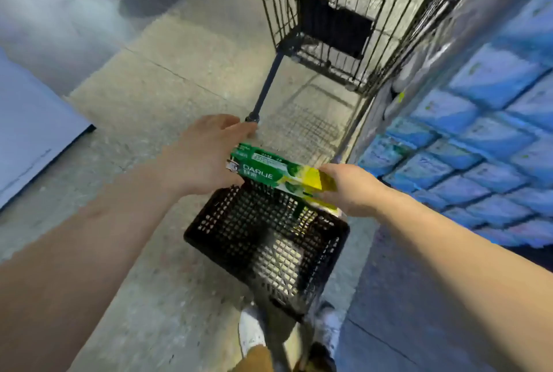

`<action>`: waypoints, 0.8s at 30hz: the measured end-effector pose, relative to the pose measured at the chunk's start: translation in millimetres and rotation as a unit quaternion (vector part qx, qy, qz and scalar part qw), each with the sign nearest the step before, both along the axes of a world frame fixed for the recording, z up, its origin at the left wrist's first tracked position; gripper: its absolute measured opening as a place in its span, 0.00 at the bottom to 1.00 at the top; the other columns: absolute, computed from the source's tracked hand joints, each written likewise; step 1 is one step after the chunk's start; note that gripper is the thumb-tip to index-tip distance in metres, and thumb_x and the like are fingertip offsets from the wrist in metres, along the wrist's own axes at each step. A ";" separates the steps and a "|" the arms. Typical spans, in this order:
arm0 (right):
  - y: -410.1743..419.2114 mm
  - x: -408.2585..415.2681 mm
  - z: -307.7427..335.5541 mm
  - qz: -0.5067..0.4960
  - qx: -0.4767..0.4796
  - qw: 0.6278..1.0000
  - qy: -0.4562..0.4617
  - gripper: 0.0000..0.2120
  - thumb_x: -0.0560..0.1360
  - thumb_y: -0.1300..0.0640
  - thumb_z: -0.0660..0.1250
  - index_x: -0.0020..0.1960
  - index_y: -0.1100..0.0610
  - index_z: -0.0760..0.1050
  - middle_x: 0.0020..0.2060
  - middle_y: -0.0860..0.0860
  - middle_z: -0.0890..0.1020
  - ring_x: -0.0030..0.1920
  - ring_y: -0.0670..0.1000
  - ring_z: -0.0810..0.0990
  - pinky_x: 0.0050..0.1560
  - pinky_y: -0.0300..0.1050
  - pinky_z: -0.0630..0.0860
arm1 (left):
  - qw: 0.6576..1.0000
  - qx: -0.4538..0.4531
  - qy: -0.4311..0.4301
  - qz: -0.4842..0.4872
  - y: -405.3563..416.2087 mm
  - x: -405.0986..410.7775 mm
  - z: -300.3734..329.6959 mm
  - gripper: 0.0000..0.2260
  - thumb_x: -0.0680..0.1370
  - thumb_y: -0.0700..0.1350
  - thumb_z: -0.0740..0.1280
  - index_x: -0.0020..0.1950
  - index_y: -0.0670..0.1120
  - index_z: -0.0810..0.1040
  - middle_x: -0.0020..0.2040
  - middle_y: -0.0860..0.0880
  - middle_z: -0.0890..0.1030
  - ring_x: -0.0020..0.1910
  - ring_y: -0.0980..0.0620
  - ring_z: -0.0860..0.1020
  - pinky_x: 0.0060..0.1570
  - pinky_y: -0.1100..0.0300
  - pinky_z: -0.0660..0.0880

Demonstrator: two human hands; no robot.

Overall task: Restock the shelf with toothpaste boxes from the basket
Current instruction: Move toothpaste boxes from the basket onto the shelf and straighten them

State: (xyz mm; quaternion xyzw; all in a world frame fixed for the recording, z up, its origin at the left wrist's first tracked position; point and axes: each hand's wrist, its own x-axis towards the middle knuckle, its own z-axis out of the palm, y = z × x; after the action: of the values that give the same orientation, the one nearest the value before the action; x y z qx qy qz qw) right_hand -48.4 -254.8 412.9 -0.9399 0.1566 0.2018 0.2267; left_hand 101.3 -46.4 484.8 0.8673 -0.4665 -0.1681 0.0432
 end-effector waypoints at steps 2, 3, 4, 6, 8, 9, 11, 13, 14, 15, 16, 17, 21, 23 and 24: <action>-8.3 -20.6 62.4 -0.021 -0.013 0.999 -0.028 0.13 0.74 0.48 0.68 0.54 0.54 0.73 0.45 0.51 0.78 0.48 0.55 0.77 0.43 0.45 0.69 | 0.999 -0.016 -0.013 -0.027 -8.6 -10.5 58.8 0.39 0.70 0.53 0.73 0.76 0.53 0.56 0.74 0.45 0.61 0.73 0.46 0.57 0.69 0.57 0.54; -12.5 -32.0 91.3 -0.032 -0.021 0.999 -0.038 0.14 0.74 0.48 0.68 0.56 0.55 0.73 0.47 0.52 0.80 0.49 0.56 0.78 0.45 0.46 0.71 | 0.999 -0.024 -0.021 -0.042 -13.6 -17.3 86.4 0.39 0.70 0.54 0.73 0.76 0.53 0.56 0.74 0.45 0.61 0.73 0.47 0.57 0.69 0.58 0.54; -17.2 -44.3 118.9 -0.041 -0.028 0.998 -0.050 0.16 0.74 0.49 0.69 0.58 0.54 0.73 0.48 0.52 0.80 0.51 0.56 0.78 0.47 0.46 0.72 | 0.997 -0.031 -0.028 -0.057 -19.2 -24.3 112.1 0.39 0.69 0.55 0.73 0.76 0.53 0.57 0.74 0.45 0.62 0.72 0.47 0.58 0.69 0.58 0.55; -26.0 -72.5 169.2 -0.053 -0.042 0.995 -0.072 0.18 0.74 0.50 0.69 0.61 0.53 0.72 0.51 0.52 0.80 0.52 0.55 0.78 0.49 0.45 0.72 | 0.995 -0.042 -0.040 -0.087 -31.4 -40.6 156.6 0.40 0.68 0.57 0.73 0.75 0.54 0.57 0.73 0.47 0.62 0.71 0.48 0.60 0.68 0.57 0.57; -35.3 -104.6 212.6 -0.064 -0.055 0.993 -0.088 0.19 0.75 0.50 0.68 0.64 0.52 0.71 0.53 0.52 0.80 0.52 0.55 0.77 0.48 0.44 0.71 | 0.988 -0.063 -0.066 -0.123 -46.0 -58.9 193.5 0.40 0.68 0.57 0.74 0.75 0.55 0.58 0.73 0.50 0.63 0.70 0.50 0.61 0.68 0.57 0.60; -40.0 -122.2 232.2 -0.075 -0.058 0.991 -0.091 0.19 0.75 0.50 0.68 0.64 0.51 0.70 0.52 0.51 0.79 0.51 0.54 0.77 0.48 0.44 0.70 | 0.984 -0.076 -0.076 -0.140 -54.4 -70.3 210.9 0.41 0.67 0.56 0.75 0.75 0.56 0.58 0.73 0.51 0.63 0.70 0.52 0.61 0.68 0.57 0.61; -49.8 -161.0 267.0 -0.097 -0.062 0.988 -0.098 0.19 0.76 0.49 0.67 0.65 0.50 0.69 0.50 0.48 0.77 0.49 0.52 0.75 0.48 0.46 0.71 | 0.976 -0.091 -0.092 -0.175 -72.9 -97.4 242.6 0.42 0.67 0.56 0.75 0.75 0.57 0.57 0.73 0.54 0.63 0.71 0.54 0.60 0.68 0.58 0.60; -58.9 -203.5 295.4 -0.114 -0.066 0.985 -0.111 0.18 0.76 0.49 0.67 0.64 0.51 0.70 0.50 0.49 0.78 0.49 0.54 0.76 0.50 0.49 0.74 | 0.965 -0.095 -0.116 -0.217 -92.9 -130.1 269.3 0.42 0.66 0.56 0.76 0.75 0.56 0.57 0.73 0.54 0.63 0.71 0.53 0.61 0.68 0.60 0.58; -63.5 -226.1 307.4 -0.123 -0.075 0.983 -0.115 0.19 0.76 0.49 0.67 0.65 0.51 0.70 0.51 0.50 0.79 0.50 0.54 0.77 0.51 0.50 0.74 | 0.958 -0.101 -0.127 -0.235 -103.2 -147.9 280.2 0.42 0.66 0.56 0.76 0.75 0.56 0.57 0.72 0.54 0.64 0.70 0.53 0.61 0.68 0.60 0.58; -68.0 -249.7 318.2 -0.132 -0.091 0.980 -0.116 0.21 0.76 0.48 0.67 0.67 0.52 0.69 0.54 0.50 0.79 0.53 0.54 0.77 0.52 0.49 0.73 | 0.954 -0.106 -0.134 -0.249 -113.4 -167.4 290.2 0.43 0.65 0.57 0.76 0.74 0.57 0.57 0.72 0.54 0.64 0.70 0.52 0.61 0.67 0.59 0.59; -73.3 -275.4 327.6 -0.142 -0.106 0.977 -0.116 0.23 0.76 0.48 0.67 0.69 0.51 0.68 0.57 0.49 0.78 0.56 0.54 0.77 0.52 0.47 0.72 | 0.950 -0.110 -0.136 -0.258 -123.4 -188.7 298.8 0.43 0.65 0.58 0.75 0.74 0.57 0.57 0.71 0.54 0.65 0.70 0.52 0.62 0.67 0.58 0.59; -78.8 -303.7 335.9 -0.154 -0.110 0.975 -0.117 0.24 0.76 0.48 0.67 0.70 0.51 0.67 0.58 0.49 0.78 0.57 0.52 0.77 0.51 0.44 0.71 | 0.947 -0.115 -0.136 -0.266 -133.7 -211.1 305.6 0.43 0.65 0.58 0.75 0.75 0.57 0.57 0.71 0.54 0.65 0.70 0.52 0.62 0.67 0.57 0.60; -102.2 -429.3 365.8 -0.206 -0.104 0.966 -0.120 0.20 0.76 0.49 0.67 0.67 0.46 0.69 0.55 0.46 0.79 0.52 0.49 0.77 0.50 0.44 0.72 | 0.935 -0.134 -0.135 -0.299 -174.5 -315.9 330.7 0.43 0.66 0.60 0.74 0.75 0.58 0.54 0.73 0.54 0.63 0.71 0.51 0.61 0.68 0.53 0.63; -115.5 -496.4 380.0 -0.239 -0.123 0.957 -0.111 0.20 0.76 0.48 0.67 0.67 0.44 0.68 0.52 0.45 0.78 0.51 0.49 0.77 0.49 0.46 0.72 | 0.931 -0.135 -0.126 -0.316 -197.0 -371.7 342.1 0.44 0.66 0.62 0.73 0.75 0.58 0.53 0.73 0.54 0.62 0.71 0.52 0.61 0.69 0.53 0.63; -122.0 -529.8 386.8 -0.256 -0.134 0.951 -0.107 0.21 0.76 0.47 0.67 0.67 0.43 0.68 0.51 0.44 0.78 0.50 0.49 0.76 0.49 0.46 0.72 | 0.927 -0.138 -0.122 -0.328 -209.3 -399.0 347.6 0.44 0.66 0.63 0.73 0.76 0.57 0.54 0.73 0.54 0.62 0.72 0.52 0.61 0.69 0.55 0.62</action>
State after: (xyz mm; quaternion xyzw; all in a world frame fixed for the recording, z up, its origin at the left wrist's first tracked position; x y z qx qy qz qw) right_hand -578.2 -376.8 799.7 -0.9060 0.3924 0.0126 0.1584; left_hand -297.8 -255.7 832.5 0.6652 -0.7451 0.0005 0.0473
